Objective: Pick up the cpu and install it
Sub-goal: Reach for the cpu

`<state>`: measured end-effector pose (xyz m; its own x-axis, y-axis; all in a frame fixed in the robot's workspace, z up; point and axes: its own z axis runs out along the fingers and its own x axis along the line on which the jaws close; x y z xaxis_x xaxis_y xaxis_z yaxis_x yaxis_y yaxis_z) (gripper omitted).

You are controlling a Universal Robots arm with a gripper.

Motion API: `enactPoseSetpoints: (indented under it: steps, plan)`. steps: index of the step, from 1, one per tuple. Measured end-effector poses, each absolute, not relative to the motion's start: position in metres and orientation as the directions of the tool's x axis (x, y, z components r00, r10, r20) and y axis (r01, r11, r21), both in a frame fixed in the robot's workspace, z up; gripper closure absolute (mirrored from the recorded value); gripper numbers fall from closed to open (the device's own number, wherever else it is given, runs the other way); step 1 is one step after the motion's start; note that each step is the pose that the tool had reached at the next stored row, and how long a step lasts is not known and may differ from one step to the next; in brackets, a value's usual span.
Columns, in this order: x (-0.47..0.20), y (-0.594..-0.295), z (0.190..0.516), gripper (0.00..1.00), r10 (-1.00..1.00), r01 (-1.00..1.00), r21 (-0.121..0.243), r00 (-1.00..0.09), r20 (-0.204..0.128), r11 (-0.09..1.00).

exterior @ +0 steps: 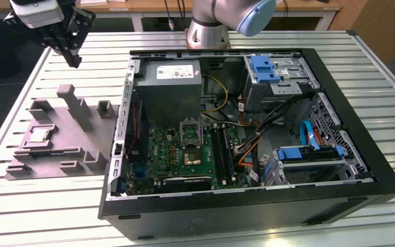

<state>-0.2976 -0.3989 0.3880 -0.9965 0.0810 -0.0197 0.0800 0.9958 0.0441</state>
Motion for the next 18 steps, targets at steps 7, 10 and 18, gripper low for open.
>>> enactPoseSetpoints:
  steps: [7, 10, 18]
  plan:
    - [-0.2991, -0.3989, 0.3880, 0.89, 0.081, 0.080, 0.044, -0.997, -0.020, 0.996]
    - [-0.3014, -0.3989, 0.3880, 0.89, 0.081, 0.080, 0.044, -0.997, -0.020, 0.996]
    - [-0.3047, -0.3989, 0.3879, 0.89, 0.081, 0.080, 0.044, -0.997, -0.020, 0.996]
